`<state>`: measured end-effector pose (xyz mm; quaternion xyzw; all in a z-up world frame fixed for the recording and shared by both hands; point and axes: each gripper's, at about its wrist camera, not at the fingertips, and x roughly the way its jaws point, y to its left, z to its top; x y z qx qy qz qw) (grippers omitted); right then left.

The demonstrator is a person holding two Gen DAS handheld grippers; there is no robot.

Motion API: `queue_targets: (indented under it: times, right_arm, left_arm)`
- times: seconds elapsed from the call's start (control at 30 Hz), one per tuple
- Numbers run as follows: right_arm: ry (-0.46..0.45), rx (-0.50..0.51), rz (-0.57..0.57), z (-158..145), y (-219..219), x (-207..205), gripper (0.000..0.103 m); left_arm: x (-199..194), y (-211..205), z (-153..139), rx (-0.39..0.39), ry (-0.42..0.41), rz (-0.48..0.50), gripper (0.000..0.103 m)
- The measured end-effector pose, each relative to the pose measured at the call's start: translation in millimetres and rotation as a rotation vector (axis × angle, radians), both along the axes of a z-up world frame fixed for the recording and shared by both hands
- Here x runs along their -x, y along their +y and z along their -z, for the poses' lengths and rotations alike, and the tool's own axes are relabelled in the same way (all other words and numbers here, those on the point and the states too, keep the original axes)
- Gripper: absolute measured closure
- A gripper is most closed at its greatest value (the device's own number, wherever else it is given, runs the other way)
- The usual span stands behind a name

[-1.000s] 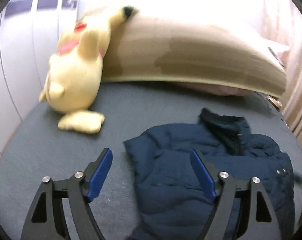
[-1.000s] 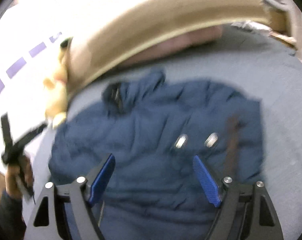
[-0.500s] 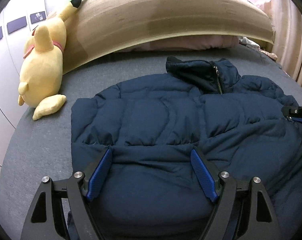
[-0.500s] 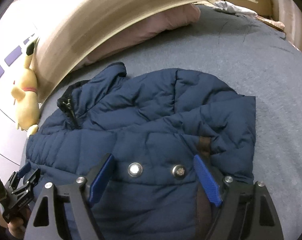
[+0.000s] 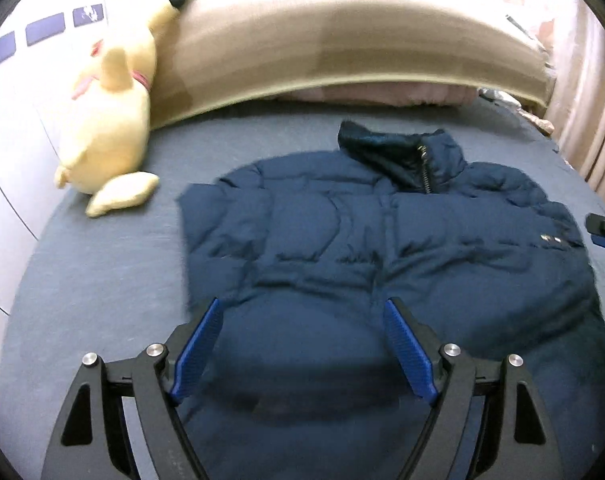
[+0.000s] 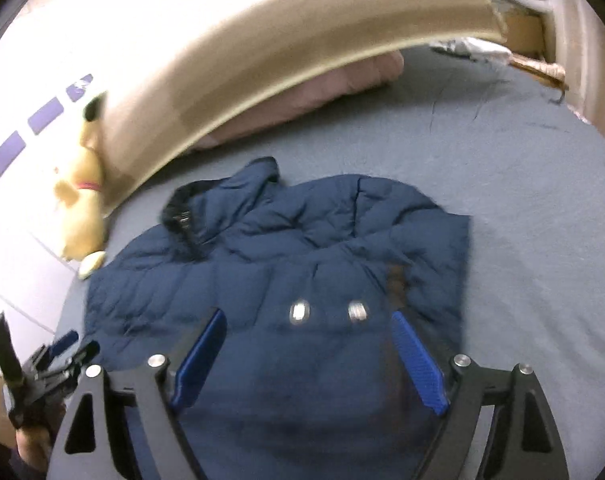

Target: Fold large clothes

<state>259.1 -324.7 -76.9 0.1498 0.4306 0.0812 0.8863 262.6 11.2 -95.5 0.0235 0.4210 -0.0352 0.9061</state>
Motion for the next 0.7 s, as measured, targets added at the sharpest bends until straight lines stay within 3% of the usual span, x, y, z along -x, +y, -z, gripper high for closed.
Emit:
queue_targets:
  times: [0.13, 0.23, 0.37, 0.5, 0.57, 0.7]
  right_arm:
    - [-0.003, 0.014, -0.014, -12, -24, 63, 0.016]
    - [0.028, -0.006, 0.016, -3, -53, 120, 0.014]
    - [0.113, -0.074, 0.074, 29, -97, 191, 0.014]
    - [0.156, -0.209, 0.098, 57, -116, 256, 0.014]
    - [0.158, -0.263, 0.096, 67, -116, 278, 0.014]
    - [0.16, -0.311, 0.086, 82, -109, 300, 0.014]
  left_arm:
    - [56, 27, -18, 0.026, -0.021, -0.014, 0.02]
    - [108, 57, -19, 0.086, -0.017, -0.037, 0.02]
    - [173, 92, -2, 0.1, 0.037, -0.102, 0.02]
    - [234, 120, 19, 0.172, 0.094, -0.191, 0.02]
    - [258, 129, 33, 0.229, 0.132, -0.217, 0.02]
    - [286, 133, 52, 0.271, 0.18, -0.253, 0.02]
